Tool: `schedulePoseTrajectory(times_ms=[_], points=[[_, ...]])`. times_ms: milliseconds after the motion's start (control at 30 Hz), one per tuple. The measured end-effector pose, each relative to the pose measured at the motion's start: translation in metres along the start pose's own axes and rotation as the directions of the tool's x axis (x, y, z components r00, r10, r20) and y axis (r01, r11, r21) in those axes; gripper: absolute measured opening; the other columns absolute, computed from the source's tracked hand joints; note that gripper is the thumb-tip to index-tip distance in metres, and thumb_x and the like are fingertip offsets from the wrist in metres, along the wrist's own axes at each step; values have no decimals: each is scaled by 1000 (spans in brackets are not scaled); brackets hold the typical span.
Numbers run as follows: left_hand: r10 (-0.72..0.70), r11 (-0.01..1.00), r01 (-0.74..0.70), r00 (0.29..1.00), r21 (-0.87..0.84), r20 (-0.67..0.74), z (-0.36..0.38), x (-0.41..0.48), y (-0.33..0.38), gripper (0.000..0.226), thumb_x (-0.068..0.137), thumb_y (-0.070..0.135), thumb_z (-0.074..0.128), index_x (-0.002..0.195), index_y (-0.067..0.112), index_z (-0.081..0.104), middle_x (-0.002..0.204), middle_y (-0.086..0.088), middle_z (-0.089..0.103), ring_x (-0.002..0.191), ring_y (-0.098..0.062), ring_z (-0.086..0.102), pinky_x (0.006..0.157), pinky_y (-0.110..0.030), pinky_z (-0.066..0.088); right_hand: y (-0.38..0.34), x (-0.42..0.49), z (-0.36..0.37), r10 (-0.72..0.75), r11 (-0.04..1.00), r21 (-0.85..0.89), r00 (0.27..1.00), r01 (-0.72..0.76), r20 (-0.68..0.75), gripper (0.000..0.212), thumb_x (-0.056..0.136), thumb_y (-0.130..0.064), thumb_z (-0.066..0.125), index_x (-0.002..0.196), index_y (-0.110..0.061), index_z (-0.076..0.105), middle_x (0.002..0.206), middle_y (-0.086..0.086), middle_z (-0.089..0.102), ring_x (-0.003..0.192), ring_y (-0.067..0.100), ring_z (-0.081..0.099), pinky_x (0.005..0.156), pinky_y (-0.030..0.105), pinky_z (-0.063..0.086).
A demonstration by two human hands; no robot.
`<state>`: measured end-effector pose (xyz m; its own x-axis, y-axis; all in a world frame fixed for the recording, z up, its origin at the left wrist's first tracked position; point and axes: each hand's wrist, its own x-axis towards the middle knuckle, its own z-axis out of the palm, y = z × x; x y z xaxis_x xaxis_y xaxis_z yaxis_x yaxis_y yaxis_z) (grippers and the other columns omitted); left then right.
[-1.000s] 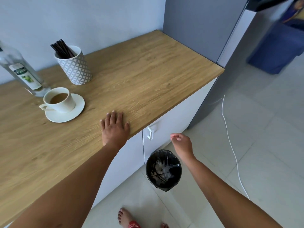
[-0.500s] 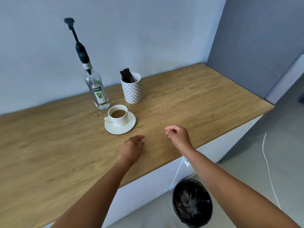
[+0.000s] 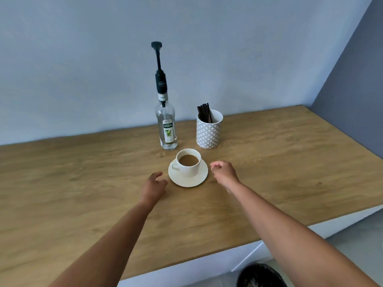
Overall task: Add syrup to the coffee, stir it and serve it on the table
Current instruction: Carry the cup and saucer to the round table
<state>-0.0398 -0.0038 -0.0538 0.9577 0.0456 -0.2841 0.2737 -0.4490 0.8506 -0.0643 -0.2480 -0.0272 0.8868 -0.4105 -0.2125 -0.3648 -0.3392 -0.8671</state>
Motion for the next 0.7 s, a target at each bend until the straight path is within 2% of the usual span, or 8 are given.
schedulePoseTrajectory(times_ms=[33, 100, 167, 233, 300, 367, 500, 700], points=[[-27, 999, 27, 1000, -18, 9, -1, 5, 4, 46, 90, 19, 61, 136, 21, 57, 92, -10, 69, 73, -27, 67, 63, -35, 55, -1, 6, 3, -1, 1000, -6, 1000, 1, 5, 24, 90, -18, 51, 107, -21, 68, 112, 3, 71, 90, 20, 63, 80, 34, 51], [-68, 995, 72, 996, -72, 51, 0, 13, 12, 49, 89, 18, 62, 137, 25, 55, 87, -9, 67, 62, -23, 60, 53, -29, 48, -1, 20, 8, -10, 999, -46, 999, 12, 33, 31, 92, -19, 54, 122, -18, 63, 126, 4, 65, 106, 19, 61, 87, 30, 47], [-36, 994, 46, 994, -97, 104, 2, 19, 16, 55, 87, 16, 69, 139, 26, 53, 92, -9, 63, 65, -22, 57, 56, -29, 47, 0, 30, 10, -24, 993, -110, 995, 34, 95, 44, 92, -18, 57, 136, -18, 52, 139, 3, 56, 122, 19, 54, 97, 30, 45], [-10, 995, 21, 994, -96, 113, 4, 24, 16, 60, 84, 14, 74, 139, 27, 55, 104, -10, 57, 74, -22, 57, 62, -30, 48, 0, 42, 14, -32, 984, -163, 980, 65, 198, 58, 89, -15, 62, 144, -19, 43, 144, 3, 50, 128, 20, 50, 104, 36, 44], [0, 991, 16, 993, -132, 118, 7, 26, 17, 55, 83, 11, 75, 134, 26, 60, 102, -7, 57, 75, -21, 56, 63, -31, 48, -2, 51, 16, -46, 979, -177, 958, 99, 284, 68, 83, -13, 69, 145, -18, 40, 144, 4, 51, 128, 21, 50, 106, 42, 44], [1, 981, 21, 994, -192, 112, 11, 28, 15, 48, 83, 10, 75, 129, 22, 66, 99, -5, 64, 73, -19, 56, 59, -29, 46, -4, 58, 18, -92, 971, -181, 938, 159, 334, 70, 77, -13, 74, 141, -18, 45, 139, 6, 55, 124, 22, 53, 104, 44, 45], [-31, 963, 42, 998, -268, 47, 20, 32, 12, 35, 84, 17, 76, 118, 21, 72, 108, -8, 75, 74, -16, 62, 56, -27, 45, -3, 66, 20, -174, 947, -190, 911, 258, 374, 66, 70, -13, 79, 132, -23, 56, 131, 7, 57, 120, 23, 54, 103, 42, 45], [-81, 952, 64, 996, -300, -44, 27, 35, 10, 23, 84, 28, 76, 107, 26, 77, 94, 2, 80, 73, -15, 68, 61, -31, 49, -2, 73, 21, -204, 928, -213, 894, 307, 399, 69, 71, -15, 81, 134, -22, 54, 135, 10, 51, 127, 25, 46, 108, 41, 39]])
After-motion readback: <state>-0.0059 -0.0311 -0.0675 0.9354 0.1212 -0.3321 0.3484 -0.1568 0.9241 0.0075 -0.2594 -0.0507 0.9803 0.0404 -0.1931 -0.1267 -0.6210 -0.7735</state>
